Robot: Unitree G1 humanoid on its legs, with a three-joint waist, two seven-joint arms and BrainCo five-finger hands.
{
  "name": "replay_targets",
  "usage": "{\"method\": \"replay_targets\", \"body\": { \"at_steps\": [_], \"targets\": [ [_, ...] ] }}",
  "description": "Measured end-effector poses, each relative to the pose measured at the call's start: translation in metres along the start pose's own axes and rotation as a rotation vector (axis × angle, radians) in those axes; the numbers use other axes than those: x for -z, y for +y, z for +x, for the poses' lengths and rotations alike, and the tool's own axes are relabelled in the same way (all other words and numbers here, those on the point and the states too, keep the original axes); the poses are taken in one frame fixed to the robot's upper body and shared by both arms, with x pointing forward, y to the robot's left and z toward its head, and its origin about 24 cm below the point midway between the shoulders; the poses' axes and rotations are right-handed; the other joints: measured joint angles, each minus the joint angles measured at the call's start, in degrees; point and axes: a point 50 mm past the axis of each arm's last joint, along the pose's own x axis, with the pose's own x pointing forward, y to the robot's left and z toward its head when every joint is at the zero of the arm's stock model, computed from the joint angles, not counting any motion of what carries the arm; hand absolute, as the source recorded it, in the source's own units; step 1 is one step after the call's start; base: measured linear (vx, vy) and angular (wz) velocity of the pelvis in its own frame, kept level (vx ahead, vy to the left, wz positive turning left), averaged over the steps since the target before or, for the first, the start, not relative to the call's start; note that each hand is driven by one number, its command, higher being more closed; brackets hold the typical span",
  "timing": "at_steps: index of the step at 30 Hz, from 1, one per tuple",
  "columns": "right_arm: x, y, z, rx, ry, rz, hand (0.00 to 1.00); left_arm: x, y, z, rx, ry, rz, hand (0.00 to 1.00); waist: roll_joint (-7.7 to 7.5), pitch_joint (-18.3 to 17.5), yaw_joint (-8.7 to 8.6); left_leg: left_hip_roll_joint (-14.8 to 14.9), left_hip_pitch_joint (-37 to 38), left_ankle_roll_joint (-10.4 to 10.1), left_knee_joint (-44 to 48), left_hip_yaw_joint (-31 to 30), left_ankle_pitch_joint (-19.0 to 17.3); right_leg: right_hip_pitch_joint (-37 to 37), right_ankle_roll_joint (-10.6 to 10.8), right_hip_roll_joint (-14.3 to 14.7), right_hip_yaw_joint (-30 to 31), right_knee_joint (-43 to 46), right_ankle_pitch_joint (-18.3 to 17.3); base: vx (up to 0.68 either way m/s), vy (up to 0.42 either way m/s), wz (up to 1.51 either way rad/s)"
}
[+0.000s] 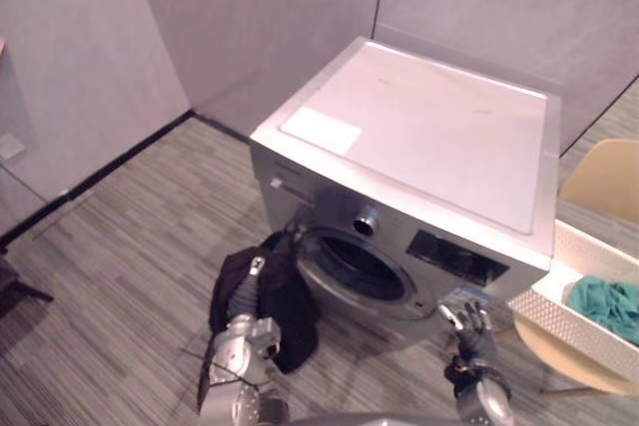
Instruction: Pick up the laundry basket with both hands and put the clothes into the washing machine.
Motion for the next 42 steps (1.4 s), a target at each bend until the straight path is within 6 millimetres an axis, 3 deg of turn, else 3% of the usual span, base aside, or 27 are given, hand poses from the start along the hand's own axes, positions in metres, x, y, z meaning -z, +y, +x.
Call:
{"method": "replay_targets", "body": {
  "at_steps": [2,3,4,7,8,9,10,12,16,19,21,23,25,28,29,30,31,34,37,40,42],
  "targets": [
    [0.003,0.005,0.001,-0.027,0.018,-0.006,0.00,-0.002,-0.002,0.002,0.014,-0.006,0.007,1.00,0.84,-0.2,0.12,-0.9,2.0,2.0,-1.0,3.0,-1.2,-2.7,-2.9,-0.9,-0.3,2.4,4.2,0.11,0.254,-0.59],
    [0.006,0.008,0.002,-0.040,0.029,-0.011,0.00,0.000,0.001,0.001,0.004,0.001,0.012,1.00,1.56,0.3,0.10,-0.7,3.8,3.0,-1.4,4.8,-1.6,-4.6,-4.8,-1.0,-2.5,7.1,3.5,0.07,0.181,-0.64],
    [0.007,0.011,0.002,-0.051,0.035,-0.015,0.00,0.003,0.004,0.000,-0.008,0.017,0.017,1.00,2.06,0.8,-0.15,-0.6,5.9,3.5,-2.1,5.9,-1.9,-6.5,-6.2,-0.6,-5.8,14.1,-0.3,0.05,0.150,-0.54],
    [0.010,0.010,-0.001,-0.051,0.047,-0.019,0.00,0.007,0.009,-0.004,-0.028,0.032,0.018,1.00,1.73,1.2,0.14,-0.2,11.1,3.6,-4.5,9.1,-2.0,-8.4,-7.7,0.3,-16.3,24.0,-8.7,-0.01,-0.051,-0.79],
    [0.013,0.024,-0.003,-0.111,0.056,-0.035,0.00,0.007,0.010,-0.006,-0.033,0.031,0.004,1.00,1.58,1.6,0.07,3.6,13.2,1.4,-5.6,12.5,-2.7,-8.5,-3.1,10.2,-23.8,21.1,-20.2,-0.07,-0.386,-1.07],
    [0.015,0.025,-0.005,-0.113,0.056,-0.032,0.00,0.007,0.007,-0.005,-0.029,0.033,-0.003,1.00,0.52,1.5,-0.10,3.2,12.7,0.1,-5.9,12.1,-2.4,-4.9,-5.5,10.7,-25.4,14.1,-23.7,-0.06,-0.481,-0.74],
    [0.015,0.016,-0.006,-0.084,0.057,-0.037,0.00,0.011,-0.002,-0.004,-0.003,0.052,-0.021,1.00,1.77,2.7,-0.25,3.3,13.2,-0.4,-7.3,10.3,-1.8,-3.5,-5.7,11.6,-27.5,12.5,-22.9,0.00,-0.226,0.29],
    [0.018,0.010,-0.009,-0.064,0.073,-0.037,0.00,0.011,-0.007,-0.004,0.009,0.049,-0.031,1.00,2.78,2.8,0.27,3.4,14.3,-1.6,-10.0,9.1,1.3,-3.6,-6.4,12.2,-28.4,13.0,-23.2,0.07,-0.198,0.26],
    [0.016,0.013,-0.008,-0.072,0.062,-0.034,0.00,0.007,-0.006,-0.002,0.018,0.033,-0.033,1.00,3.85,2.7,1.63,5.6,15.4,-2.0,-8.9,8.9,2.0,0.1,-6.6,14.6,-29.8,10.4,-23.3,0.11,-0.155,0.09],
    [0.009,0.016,-0.013,-0.084,0.029,-0.020,0.00,0.006,-0.003,-0.003,0.009,0.028,-0.033,1.00,2.64,4.2,2.07,7.8,11.8,-1.4,5.1,6.9,1.7,5.1,-6.8,15.3,-31.2,7.7,-23.4,0.04,-0.096,0.17],
    [0.011,0.015,-0.015,-0.087,0.040,-0.027,0.00,0.005,-0.002,-0.003,0.006,0.020,-0.034,1.00,2.99,4.9,2.29,8.7,9.7,-0.9,12.0,5.0,2.0,6.4,-7.4,15.8,-30.4,7.2,-23.8,0.05,-0.004,-0.22],
    [0.012,0.018,-0.016,-0.103,0.041,-0.034,0.00,0.002,-0.001,-0.003,0.002,0.012,-0.036,1.00,3.09,5.3,2.40,8.3,8.3,0.8,15.7,2.6,3.4,6.5,-7.5,15.5,-28.0,6.7,-23.8,0.05,0.054,-0.47],
    [0.006,0.022,-0.016,-0.121,0.015,-0.029,0.00,-0.001,-0.002,-0.003,0.011,-0.003,-0.037,1.00,2.36,5.6,2.29,7.8,6.9,0.9,17.3,1.4,3.2,6.4,-7.9,14.5,-26.6,6.4,-23.4,0.09,0.104,-0.39],
    [0.005,0.021,-0.016,-0.116,0.012,-0.028,0.00,-0.002,-0.008,-0.003,0.049,-0.006,-0.037,1.00,1.75,5.8,1.67,8.4,8.0,0.3,9.7,1.1,1.1,6.3,-7.7,12.1,-24.9,6.8,-23.2,0.10,0.172,-0.25],
    [0.006,0.020,-0.016,-0.115,0.014,-0.030,0.00,-0.001,-0.010,-0.003,0.056,-0.001,-0.037,1.00,2.02,5.6,1.68,8.3,9.4,0.1,2.1,1.2,2.7,5.5,-7.2,11.3,-24.1,7.7,-23.0,0.12,0.277,-0.32],
    [0.008,0.020,-0.017,-0.112,0.020,-0.033,0.00,0.001,-0.015,-0.004,0.080,0.007,-0.036,1.00,3.10,5.1,1.72,7.9,10.4,-2.2,-2.0,0.0,4.6,5.2,-5.3,10.7,-23.1,8.0,-23.3,0.12,0.319,-0.26],
    [0.009,0.019,-0.016,-0.112,0.026,-0.040,0.00,0.001,-0.016,-0.004,0.085,0.008,-0.037,1.00,2.89,5.0,1.56,7.1,11.0,-3.1,-2.6,-0.2,4.0,5.1,-4.3,10.2,-23.1,7.9,-23.5,0.11,0.314,-0.01],
    [0.020,0.021,-0.017,-0.122,0.075,-0.042,0.00,0.010,-0.035,-0.004,0.215,0.052,-0.005,1.00,-0.17,5.4,1.51,3.2,9.5,-3.1,-5.1,0.6,3.4,3.4,-2.0,6.5,-23.1,5.3,-21.0,0.07,0.302,0.19],
    [0.017,0.024,-0.013,-0.143,0.066,-0.052,0.00,0.018,-0.044,-0.007,0.269,0.091,0.016,1.00,-0.28,6.5,1.52,3.2,8.9,-2.3,-4.2,1.7,2.8,1.8,-1.8,6.3,-21.6,5.6,-19.4,-0.02,0.154,-0.18],
    [-0.001,0.045,0.002,-0.201,-0.006,-0.043,0.00,0.005,-0.070,0.007,0.368,0.034,0.033,1.00,0.62,10.5,1.60,5.0,1.7,-2.0,2.4,3.3,1.1,-7.0,-1.2,6.9,-18.3,12.3,-19.6,-0.20,0.112,-0.40],
    [-0.014,0.061,0.010,-0.252,-0.054,-0.043,0.00,-0.009,-0.093,0.020,0.444,-0.023,0.053,1.00,0.79,14.0,1.59,6.0,-3.7,-2.0,7.1,4.0,-1.1,-13.2,0.7,7.3,-16.6,16.6,-21.4,-0.27,0.083,-0.33]
  ]
}}
